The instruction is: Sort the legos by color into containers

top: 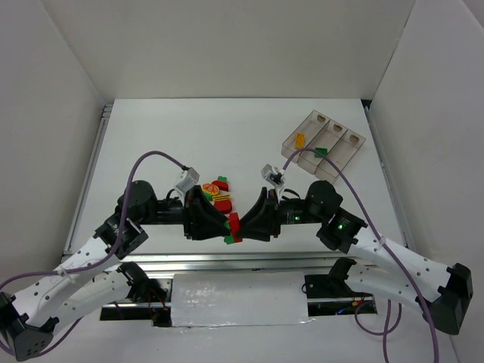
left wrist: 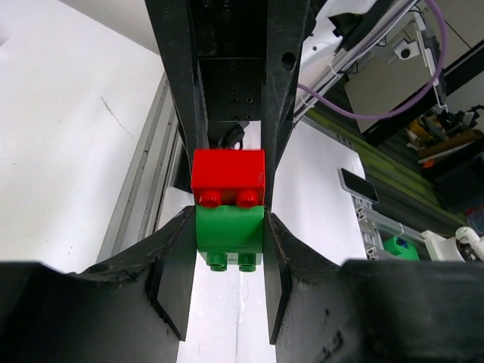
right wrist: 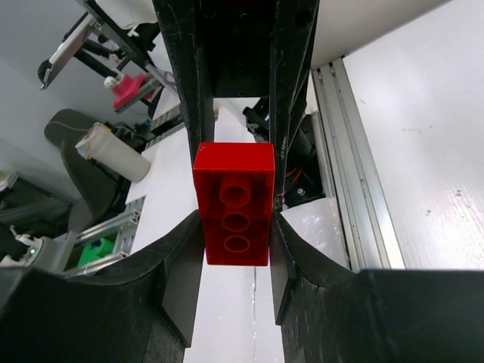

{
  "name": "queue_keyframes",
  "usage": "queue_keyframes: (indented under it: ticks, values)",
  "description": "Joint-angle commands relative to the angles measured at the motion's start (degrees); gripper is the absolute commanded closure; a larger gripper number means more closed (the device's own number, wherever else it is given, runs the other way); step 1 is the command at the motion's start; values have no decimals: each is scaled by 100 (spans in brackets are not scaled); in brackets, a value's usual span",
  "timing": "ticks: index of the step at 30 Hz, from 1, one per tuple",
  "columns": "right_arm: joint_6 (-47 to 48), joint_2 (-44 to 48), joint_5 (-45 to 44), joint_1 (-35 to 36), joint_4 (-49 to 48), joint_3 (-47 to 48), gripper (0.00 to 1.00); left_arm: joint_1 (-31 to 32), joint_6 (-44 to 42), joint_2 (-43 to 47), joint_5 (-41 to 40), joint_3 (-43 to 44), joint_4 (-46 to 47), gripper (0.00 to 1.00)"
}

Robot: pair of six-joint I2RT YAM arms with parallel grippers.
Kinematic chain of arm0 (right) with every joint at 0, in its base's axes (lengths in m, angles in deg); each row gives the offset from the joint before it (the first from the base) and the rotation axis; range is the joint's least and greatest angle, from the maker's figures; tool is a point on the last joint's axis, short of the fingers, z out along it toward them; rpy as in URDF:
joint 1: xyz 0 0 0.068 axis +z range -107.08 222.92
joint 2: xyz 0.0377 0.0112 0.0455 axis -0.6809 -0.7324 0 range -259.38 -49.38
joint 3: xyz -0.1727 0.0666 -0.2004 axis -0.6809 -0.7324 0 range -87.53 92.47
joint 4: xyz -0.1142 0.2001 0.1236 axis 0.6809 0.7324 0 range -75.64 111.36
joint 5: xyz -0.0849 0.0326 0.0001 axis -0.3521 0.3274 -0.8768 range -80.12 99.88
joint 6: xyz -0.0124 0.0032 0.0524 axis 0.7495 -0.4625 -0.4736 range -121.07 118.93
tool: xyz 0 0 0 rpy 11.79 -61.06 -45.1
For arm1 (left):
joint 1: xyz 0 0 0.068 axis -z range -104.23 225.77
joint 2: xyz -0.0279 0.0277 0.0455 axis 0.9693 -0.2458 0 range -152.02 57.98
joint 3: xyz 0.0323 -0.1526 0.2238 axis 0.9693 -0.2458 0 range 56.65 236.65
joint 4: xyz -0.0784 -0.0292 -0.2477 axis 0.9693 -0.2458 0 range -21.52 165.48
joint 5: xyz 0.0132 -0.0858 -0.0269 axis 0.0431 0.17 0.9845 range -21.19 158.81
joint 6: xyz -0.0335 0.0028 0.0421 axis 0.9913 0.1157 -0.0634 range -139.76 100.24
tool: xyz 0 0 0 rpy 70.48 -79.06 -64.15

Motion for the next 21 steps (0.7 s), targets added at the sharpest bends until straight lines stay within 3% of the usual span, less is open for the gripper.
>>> queue_keyframes:
  ticks: [1,9,10,14,15,18,21]
  values:
    - [104,307,414,-481,-610,-320,100,23,-307,189,168,106,-39,100]
    - [164,421,646,-1193,-183,-400,100,22,-421,427,-95,158,-293,100]
    - [260,448,331,-1368,142,-322,100,22,-482,453,-252,219,-625,100]
    - [386,98,-3066,-1729,2268,486,100,22,-912,383,-1639,711,-2171,100]
    - [193,-121,-4405,-1939,3116,966,100,22,-1035,348,-2382,895,-2471,100]
    - [-81,-1245,-5146,-3265,4070,1681,100,22,-1001,138,-3834,1151,-3447,100]
    - [-231,-2266,-5376,-4423,4310,2190,100,22,-984,-74,-4436,1196,-4002,100]
